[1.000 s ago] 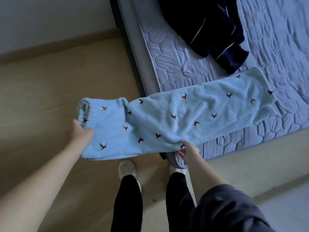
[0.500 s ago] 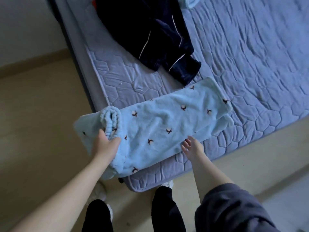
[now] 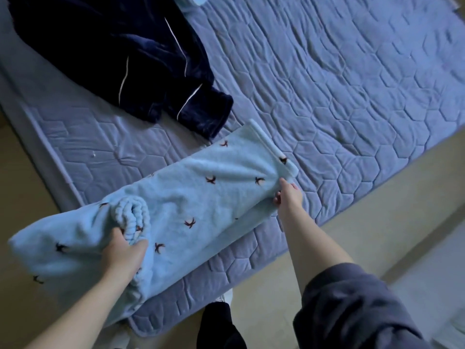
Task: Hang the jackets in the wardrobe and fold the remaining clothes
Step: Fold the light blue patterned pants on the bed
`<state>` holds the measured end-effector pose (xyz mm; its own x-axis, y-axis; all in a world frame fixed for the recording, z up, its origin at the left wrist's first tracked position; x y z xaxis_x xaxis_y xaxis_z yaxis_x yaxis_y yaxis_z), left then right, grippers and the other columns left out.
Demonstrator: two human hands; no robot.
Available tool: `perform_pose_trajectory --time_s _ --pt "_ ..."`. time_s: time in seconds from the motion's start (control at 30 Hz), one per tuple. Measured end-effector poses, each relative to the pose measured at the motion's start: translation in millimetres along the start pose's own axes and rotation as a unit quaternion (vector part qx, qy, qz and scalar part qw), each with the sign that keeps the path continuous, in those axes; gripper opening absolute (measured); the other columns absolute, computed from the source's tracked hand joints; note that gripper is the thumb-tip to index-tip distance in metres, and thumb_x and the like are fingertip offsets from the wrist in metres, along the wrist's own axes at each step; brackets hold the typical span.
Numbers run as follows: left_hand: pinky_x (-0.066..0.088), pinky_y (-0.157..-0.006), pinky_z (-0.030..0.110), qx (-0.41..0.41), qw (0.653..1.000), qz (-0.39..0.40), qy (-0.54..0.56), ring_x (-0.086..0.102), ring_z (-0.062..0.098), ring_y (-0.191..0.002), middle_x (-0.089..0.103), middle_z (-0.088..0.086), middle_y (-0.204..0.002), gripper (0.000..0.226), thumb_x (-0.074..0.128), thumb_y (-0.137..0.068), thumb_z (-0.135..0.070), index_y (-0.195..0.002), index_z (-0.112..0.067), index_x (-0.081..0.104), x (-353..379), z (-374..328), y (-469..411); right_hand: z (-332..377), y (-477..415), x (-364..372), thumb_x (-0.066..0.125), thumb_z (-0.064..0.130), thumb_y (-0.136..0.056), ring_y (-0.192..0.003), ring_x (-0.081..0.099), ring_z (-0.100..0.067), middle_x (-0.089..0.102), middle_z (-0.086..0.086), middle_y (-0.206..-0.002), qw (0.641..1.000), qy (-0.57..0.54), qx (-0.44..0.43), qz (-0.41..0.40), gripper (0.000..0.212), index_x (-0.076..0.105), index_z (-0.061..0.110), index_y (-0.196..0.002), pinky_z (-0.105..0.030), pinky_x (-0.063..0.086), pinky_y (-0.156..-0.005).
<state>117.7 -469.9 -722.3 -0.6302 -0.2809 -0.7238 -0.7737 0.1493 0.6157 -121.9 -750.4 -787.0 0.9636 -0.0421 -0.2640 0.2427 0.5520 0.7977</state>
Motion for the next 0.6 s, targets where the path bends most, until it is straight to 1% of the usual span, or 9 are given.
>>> perform_pose_trajectory --time_s 0.1,0.17,0.2,0.27,0.3,0.33,0.4,0.47,0.6 --pt "0.041 -0.064 0.035 -0.010 1.000 0.001 -0.007 0.053 0.030 -0.064 0.059 0.016 -0.085 0.025 0.061 -0.079 -0.009 -0.097 -0.009 0.045 0.5 -2.3 4.3 -31.0 2.6 -36.9 0.054 0.013 -0.091 -0.052 0.034 -0.017 0.037 -0.006 -0.062 0.998 0.040 0.036 -0.028 0.027 0.040 0.015 -0.068 -0.030 0.030 -0.049" --pt "0.043 -0.067 0.037 -0.016 1.000 0.007 -0.013 0.056 0.034 -0.071 0.059 0.016 -0.087 0.025 0.061 -0.079 -0.011 -0.097 -0.009 0.044 2.9 -4.5 4.7 -34.5 1.9 -47.1 0.055 0.010 -0.089 -0.061 0.045 -0.021 0.046 -0.009 -0.070 0.996 0.084 0.029 -0.018 0.014 0.049 0.010 -0.077 -0.032 0.039 -0.053" --pt "0.044 -0.068 0.037 -0.019 1.000 0.010 -0.016 0.057 0.035 -0.073 0.058 0.015 -0.087 0.026 0.061 -0.078 -0.012 -0.097 -0.010 0.044 3.0 -5.6 3.8 -30.1 1.5 -46.1 0.057 0.009 -0.087 -0.070 0.051 -0.023 0.053 -0.011 -0.080 0.995 0.096 0.011 -0.018 0.005 0.055 0.005 -0.089 -0.033 0.044 -0.060" --pt "0.043 -0.066 0.036 -0.024 0.999 0.010 -0.022 0.056 0.031 -0.068 0.057 0.013 -0.084 0.025 0.061 -0.078 -0.013 -0.095 -0.011 0.043 4.7 -8.1 2.8 -16.9 -6.4 -44.2 0.062 0.010 -0.083 -0.089 0.059 -0.026 0.060 -0.012 -0.100 0.992 0.119 -0.036 -0.030 0.036 0.053 0.001 -0.117 -0.038 0.051 -0.078" --pt "0.042 -0.064 0.035 -0.025 0.999 0.008 -0.022 0.054 0.028 -0.064 0.057 0.012 -0.082 0.025 0.061 -0.078 -0.013 -0.095 -0.010 0.043 5.6 -8.9 2.8 -8.6 -8.0 -43.5 0.064 0.012 -0.082 -0.095 0.060 -0.026 0.059 -0.011 -0.109 0.986 0.150 -0.065 -0.035 0.048 0.048 0.004 -0.126 -0.038 0.052 -0.084" --pt "0.041 -0.062 0.034 -0.027 0.999 0.007 -0.019 0.053 0.026 -0.061 0.056 0.011 -0.080 0.025 0.061 -0.078 -0.013 -0.094 -0.010 0.042 6.3 -9.1 3.2 -1.8 -9.6 -42.7 0.066 0.015 -0.081 -0.100 0.059 -0.025 0.057 -0.009 -0.116 0.976 0.194 -0.093 -0.032 0.058 0.043 0.008 -0.133 -0.036 0.051 -0.085" --pt "0.040 -0.058 0.032 -0.025 1.000 0.005 -0.014 0.052 0.024 -0.058 0.055 0.010 -0.076 0.024 0.061 -0.078 -0.012 -0.093 -0.010 0.042 8.5 -8.3 2.7 9.1 -14.5 -37.2 0.069 0.023 -0.081 -0.107 0.056 -0.022 0.051 -0.006 -0.126 0.943 0.299 -0.143 0.004 0.068 0.037 0.015 -0.140 -0.030 0.046 -0.079" --pt "0.039 -0.057 0.032 -0.024 1.000 0.005 -0.015 0.052 0.023 -0.058 0.054 0.008 -0.073 0.024 0.060 -0.079 -0.012 -0.092 -0.009 0.041 10.9 -7.2 1.3 18.4 -21.9 -30.6 0.070 0.031 -0.081 -0.111 0.054 -0.023 0.049 -0.005 -0.131 0.893 0.409 -0.184 0.042 0.066 0.039 0.018 -0.138 -0.029 0.042 -0.077" --pt "0.045 -0.061 0.035 -0.024 0.999 0.007 -0.025 0.055 0.027 -0.061 0.053 0.009 -0.071 0.024 0.059 -0.079 -0.012 -0.093 -0.009 0.041 16.2 -3.7 -4.0 33.2 -34.5 -19.0 0.070 0.045 -0.080 -0.101 0.054 -0.021 0.055 0.000 -0.112 0.798 0.550 -0.229 0.089 0.060 0.044 0.017 -0.126 -0.037 0.048 -0.080"
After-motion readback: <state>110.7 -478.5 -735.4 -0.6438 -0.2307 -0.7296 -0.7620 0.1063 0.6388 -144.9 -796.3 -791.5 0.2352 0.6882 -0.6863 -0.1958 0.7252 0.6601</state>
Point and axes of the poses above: each hand's wrist, its own y-axis away from the middle knuckle, its own x-axis out of the palm, z = x × y, the point moved 2 cm from there along -y, towards the middle knuckle
